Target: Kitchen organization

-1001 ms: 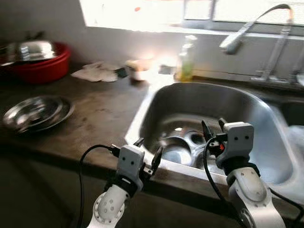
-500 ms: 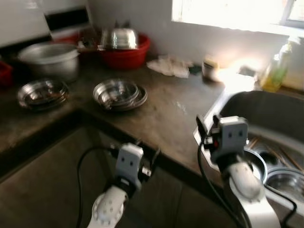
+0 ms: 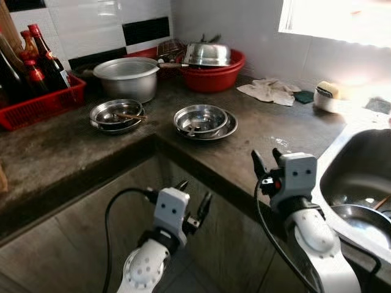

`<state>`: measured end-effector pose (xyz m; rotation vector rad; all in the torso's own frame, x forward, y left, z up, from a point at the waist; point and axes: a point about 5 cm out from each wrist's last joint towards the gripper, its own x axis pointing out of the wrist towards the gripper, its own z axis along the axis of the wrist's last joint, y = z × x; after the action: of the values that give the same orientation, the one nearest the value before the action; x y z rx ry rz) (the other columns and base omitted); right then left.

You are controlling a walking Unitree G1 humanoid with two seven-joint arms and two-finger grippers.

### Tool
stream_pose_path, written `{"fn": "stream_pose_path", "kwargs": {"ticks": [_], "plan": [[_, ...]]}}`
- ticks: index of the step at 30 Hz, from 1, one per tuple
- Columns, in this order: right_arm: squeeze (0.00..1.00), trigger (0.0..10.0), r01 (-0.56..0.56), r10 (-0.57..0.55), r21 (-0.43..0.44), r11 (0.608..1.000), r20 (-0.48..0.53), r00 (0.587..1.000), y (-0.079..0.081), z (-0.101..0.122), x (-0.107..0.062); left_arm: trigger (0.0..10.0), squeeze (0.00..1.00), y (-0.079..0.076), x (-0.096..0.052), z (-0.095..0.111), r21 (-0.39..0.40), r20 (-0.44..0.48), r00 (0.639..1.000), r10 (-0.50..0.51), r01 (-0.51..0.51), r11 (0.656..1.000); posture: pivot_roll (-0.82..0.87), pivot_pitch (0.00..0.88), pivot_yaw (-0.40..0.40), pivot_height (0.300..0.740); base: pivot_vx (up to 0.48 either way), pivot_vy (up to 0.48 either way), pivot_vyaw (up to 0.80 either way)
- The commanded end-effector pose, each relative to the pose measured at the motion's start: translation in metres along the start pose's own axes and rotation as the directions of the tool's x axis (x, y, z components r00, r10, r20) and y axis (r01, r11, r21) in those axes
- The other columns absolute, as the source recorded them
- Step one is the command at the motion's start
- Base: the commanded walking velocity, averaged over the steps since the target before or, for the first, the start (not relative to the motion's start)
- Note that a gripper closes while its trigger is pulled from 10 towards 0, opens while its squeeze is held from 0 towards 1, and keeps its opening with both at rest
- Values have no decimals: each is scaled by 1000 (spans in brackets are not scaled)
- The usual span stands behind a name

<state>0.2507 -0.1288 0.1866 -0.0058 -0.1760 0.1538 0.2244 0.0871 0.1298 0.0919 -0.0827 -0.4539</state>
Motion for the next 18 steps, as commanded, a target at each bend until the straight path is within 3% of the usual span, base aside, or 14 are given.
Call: {"fn": "stream_pose_path", "kwargs": {"ticks": [1,5,14,18], "plan": [[0,10000,-10,10,2,1000,-6,1000,-1,0,0,10000,0,0,1,1,2,4,1000,6,-6,1000,95,0,-25,740,0,0,0],[0,10000,-11,11,-1,1000,-7,1000,-1,0,0,10000,0,-1,1,1,-4,0,1000,7,-7,1000,95,0,-29,740,0,0,0],[0,10000,-15,15,5,1000,-13,1000,0,-1,3,10000,0,-1,0,0,-9,-5,1000,16,-16,1000,97,11,-32,740,0,480,0],[0,10000,-23,23,3,1000,-12,1000,0,0,4,10000,0,0,0,1,-2,-3,1000,20,-20,1000,98,14,-35,740,0,82,0]]}}
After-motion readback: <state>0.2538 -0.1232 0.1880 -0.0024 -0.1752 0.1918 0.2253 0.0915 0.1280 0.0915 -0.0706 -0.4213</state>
